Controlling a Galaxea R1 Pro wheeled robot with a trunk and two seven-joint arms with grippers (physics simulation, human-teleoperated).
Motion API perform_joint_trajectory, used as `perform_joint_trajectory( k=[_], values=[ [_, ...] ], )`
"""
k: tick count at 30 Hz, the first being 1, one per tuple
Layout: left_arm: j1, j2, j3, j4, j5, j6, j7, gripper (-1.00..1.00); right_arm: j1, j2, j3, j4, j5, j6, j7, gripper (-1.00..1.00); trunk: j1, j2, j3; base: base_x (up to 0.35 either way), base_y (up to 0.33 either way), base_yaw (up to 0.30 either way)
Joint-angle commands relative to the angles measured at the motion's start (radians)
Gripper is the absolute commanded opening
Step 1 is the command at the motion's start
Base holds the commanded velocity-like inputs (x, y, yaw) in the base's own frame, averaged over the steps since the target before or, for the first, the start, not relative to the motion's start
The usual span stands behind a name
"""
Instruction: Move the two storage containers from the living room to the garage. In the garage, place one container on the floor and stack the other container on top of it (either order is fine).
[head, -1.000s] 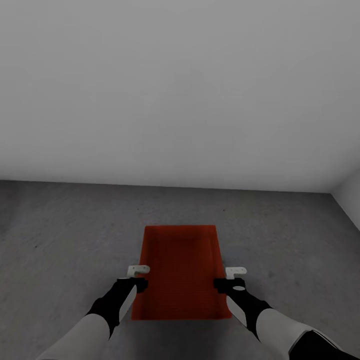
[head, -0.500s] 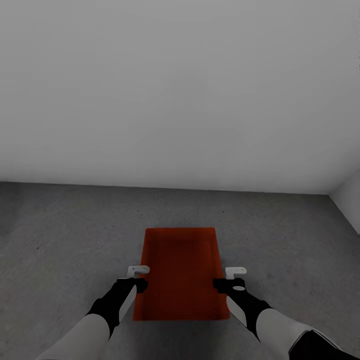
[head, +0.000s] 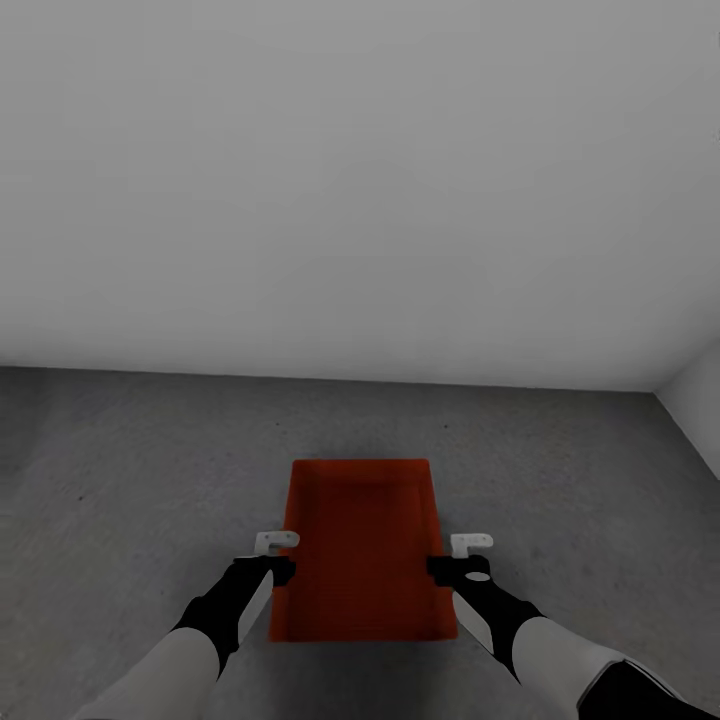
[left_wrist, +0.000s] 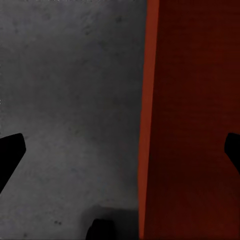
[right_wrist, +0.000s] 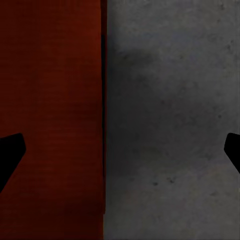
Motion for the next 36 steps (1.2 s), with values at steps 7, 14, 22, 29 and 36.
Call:
perform_joint_trajectory(
  k=[7, 14, 22, 29, 36],
  values=[
    [0.000, 0.000, 0.000, -0.001, 0.002, 0.005, 0.004, 1.00, -0.001, 0.000, 0.009, 0.000, -0.010, -0.003, -0.005, 1.00, -0.027, 0.049, 0.021, 0.000, 0.000, 0.000],
    [0.000, 0.000, 0.000, -0.001, 0.002, 0.005, 0.004, 1.00, 0.000, 0.000, 0.009, 0.000, -0.010, -0.002, -0.003, 1.00, -0.054, 0.098, 0.043, 0.000, 0.000, 0.000],
    [0.000, 0.000, 0.000, 0.000, 0.002, 0.005, 0.004, 1.00, -0.001, 0.000, 0.009, 0.000, -0.009, -0.001, -0.005, 1.00, -0.084, 0.154, 0.068, 0.000, 0.000, 0.000],
    [0.000, 0.000, 0.000, 0.000, 0.002, 0.005, 0.004, 1.00, -0.001, 0.000, 0.009, 0.000, -0.008, -0.001, -0.005, 1.00, -0.111, 0.203, 0.090, 0.000, 0.000, 0.000],
    [0.000, 0.000, 0.000, 0.000, 0.002, 0.005, 0.004, 1.00, -0.001, 0.000, 0.009, 0.000, -0.008, -0.001, -0.004, 1.00, -0.138, 0.252, 0.112, 0.000, 0.000, 0.000]
  ],
)
